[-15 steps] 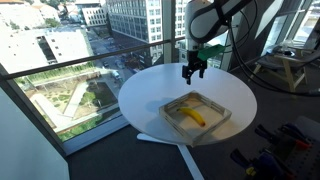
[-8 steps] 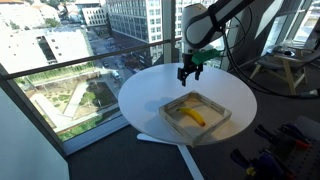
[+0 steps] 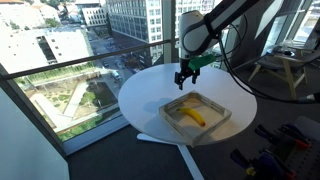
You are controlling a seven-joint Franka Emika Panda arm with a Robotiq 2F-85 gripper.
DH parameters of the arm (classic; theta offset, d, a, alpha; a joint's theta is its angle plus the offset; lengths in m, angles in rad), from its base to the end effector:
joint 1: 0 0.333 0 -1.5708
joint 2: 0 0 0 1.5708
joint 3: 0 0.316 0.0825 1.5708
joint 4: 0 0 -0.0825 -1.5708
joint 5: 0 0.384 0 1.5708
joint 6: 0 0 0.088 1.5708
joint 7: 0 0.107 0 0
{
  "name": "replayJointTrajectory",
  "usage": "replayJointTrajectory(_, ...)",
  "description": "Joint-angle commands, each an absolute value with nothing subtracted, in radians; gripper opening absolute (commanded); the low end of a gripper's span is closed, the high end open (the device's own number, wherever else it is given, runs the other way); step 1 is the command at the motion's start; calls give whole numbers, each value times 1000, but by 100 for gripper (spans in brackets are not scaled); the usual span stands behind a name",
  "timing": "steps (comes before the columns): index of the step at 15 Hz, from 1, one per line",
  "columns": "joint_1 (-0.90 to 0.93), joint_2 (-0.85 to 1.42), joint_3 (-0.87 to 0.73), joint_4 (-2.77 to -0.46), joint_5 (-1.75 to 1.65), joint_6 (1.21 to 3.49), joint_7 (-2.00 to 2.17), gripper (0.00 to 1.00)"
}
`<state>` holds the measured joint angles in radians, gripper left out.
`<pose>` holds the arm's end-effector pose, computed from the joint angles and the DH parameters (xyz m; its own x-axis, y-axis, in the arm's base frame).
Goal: Put the banana on the table
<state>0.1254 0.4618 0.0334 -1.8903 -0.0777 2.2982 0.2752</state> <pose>0.6201 0.0966 0.2559 0.9969 -0.0673 -0.0413 -0.0650 -0.9964 0.0535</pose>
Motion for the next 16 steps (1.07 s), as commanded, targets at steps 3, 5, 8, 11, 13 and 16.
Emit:
replayJointTrajectory(3, 145, 506, 9, -1857, -79, 2298, 303, 100)
replayJointTrajectory(5, 145, 518, 7, -1855, -78, 2301, 301, 100)
replayJointTrajectory(8, 145, 533, 10, -1854, -76, 2315, 289, 100)
replayJointTrajectory(11, 153, 551, 5, -1851, -84, 2334, 294, 100)
replayJointTrajectory(13, 158, 561, 1, -1853, -87, 2341, 295, 100)
replayJointTrajectory(16, 166, 566, -7, -1865, -94, 2360, 296, 100)
